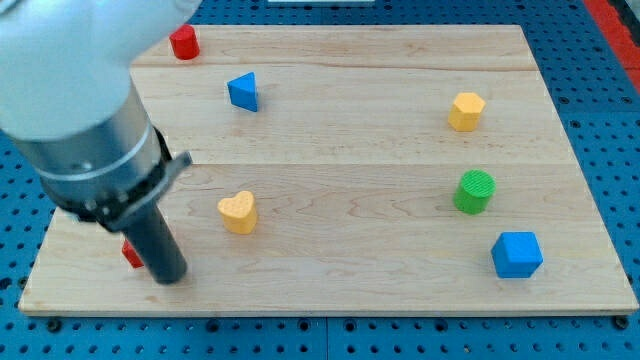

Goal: Push the red star into the green star

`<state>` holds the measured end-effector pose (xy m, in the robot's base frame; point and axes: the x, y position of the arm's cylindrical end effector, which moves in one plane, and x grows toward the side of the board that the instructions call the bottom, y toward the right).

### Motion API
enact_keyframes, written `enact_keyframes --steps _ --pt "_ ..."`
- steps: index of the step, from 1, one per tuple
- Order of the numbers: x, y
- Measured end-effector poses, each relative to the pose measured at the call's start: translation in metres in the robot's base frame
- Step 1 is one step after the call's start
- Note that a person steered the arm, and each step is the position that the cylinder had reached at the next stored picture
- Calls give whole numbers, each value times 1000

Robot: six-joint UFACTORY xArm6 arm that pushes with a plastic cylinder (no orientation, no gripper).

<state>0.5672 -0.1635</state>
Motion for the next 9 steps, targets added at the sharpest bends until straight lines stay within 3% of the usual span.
enact_keyframes --steps 1,3,6,7,9 --pt "-31 -34" --pt "-7 -89" --pt "-90 -87" --pt "-104 -61" --pt "-105 112"
